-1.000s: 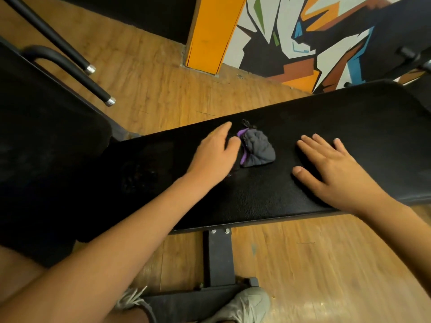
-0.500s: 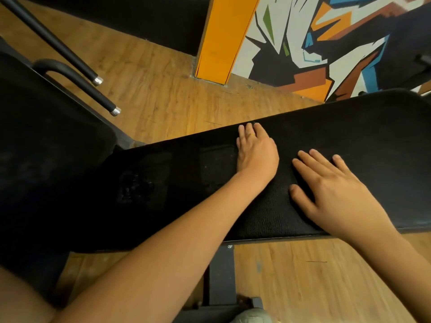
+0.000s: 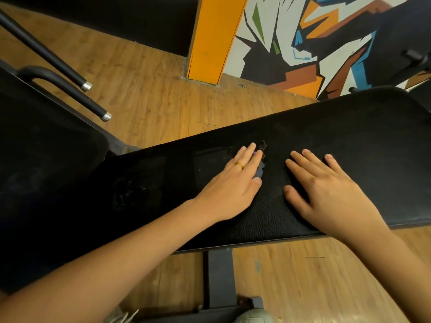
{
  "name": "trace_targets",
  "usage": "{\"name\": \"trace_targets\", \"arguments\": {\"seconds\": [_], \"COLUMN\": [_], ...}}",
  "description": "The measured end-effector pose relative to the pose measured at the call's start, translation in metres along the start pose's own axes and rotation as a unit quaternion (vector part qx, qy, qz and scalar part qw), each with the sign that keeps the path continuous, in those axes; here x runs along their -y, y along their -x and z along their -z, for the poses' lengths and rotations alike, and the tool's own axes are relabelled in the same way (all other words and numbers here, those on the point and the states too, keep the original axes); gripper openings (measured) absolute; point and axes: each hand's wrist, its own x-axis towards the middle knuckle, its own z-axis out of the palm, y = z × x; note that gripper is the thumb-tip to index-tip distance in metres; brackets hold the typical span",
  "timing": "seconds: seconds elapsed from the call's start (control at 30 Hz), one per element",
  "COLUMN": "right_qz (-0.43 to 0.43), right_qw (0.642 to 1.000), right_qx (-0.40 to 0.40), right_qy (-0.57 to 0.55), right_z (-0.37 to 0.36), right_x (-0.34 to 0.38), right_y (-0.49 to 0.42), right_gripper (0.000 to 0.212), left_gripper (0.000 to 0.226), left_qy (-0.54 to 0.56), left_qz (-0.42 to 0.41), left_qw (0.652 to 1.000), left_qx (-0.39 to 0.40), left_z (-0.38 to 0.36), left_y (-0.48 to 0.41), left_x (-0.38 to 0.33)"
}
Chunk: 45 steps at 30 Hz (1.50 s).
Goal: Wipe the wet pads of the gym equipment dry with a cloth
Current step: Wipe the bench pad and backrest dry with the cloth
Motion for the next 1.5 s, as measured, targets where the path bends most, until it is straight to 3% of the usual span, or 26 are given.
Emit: {"name": "trace_targets", "arguments": {"seconds": [0.23, 0.33, 0.5, 0.87, 1.0, 1.24, 1.34, 1.5], "right_qz": [-0.001, -0.002, -0.001, -0.001, -0.004, -0.008, -0.010, -0.018], "right_qw": [1.000, 1.000, 1.000, 1.000, 1.000, 1.000, 1.000, 1.000], "right_qx": [-0.004, -0.008, -0.017, -0.022, -0.028, -0.018, -0.009, -0.015], "right_qy": [-0.008, -0.007, -0.007, -0.004, -0.006, -0.011, -0.010, -0.010], "right_z": [0.001, 0.001, 0.000, -0.003, -0.004, -0.002, 0.000, -0.002], "right_x": [0.000, 0.001, 0.001, 0.001, 0.002, 0.001, 0.002, 0.002], "right_y": [0.000, 0.000, 0.001, 0.001, 0.000, 0.000, 0.000, 0.001], "right_gripper": [0.066, 0.065, 0.065, 0.065, 0.066, 0.066, 0.067, 0.066], "left_gripper": [0.057, 0.056, 0.054, 0.053, 0.051, 0.053, 0.054, 0.053], "left_qy": [-0.060, -0.122, -0.133, -0.121, -0.108, -0.128, -0.127, -0.093], "left_qz": [-0.027, -0.093, -0.191, -0.178, -0.161, -0.229, -0.203, -0.154], "left_qw": [0.998, 0.988, 0.969, 0.971, 0.978, 0.960, 0.965, 0.982], "left_qx": [-0.013, 0.010, 0.082, 0.102, 0.076, 0.092, 0.106, 0.061], "left_z": [0.017, 0.036, 0.061, 0.079, 0.066, 0.066, 0.073, 0.071], "left_y": [-0.067, -0.101, -0.118, -0.060, -0.077, -0.096, -0.070, -0.015], "left_x": [0.007, 0.021, 0.050, 0.154, 0.127, 0.105, 0.134, 0.183]}}
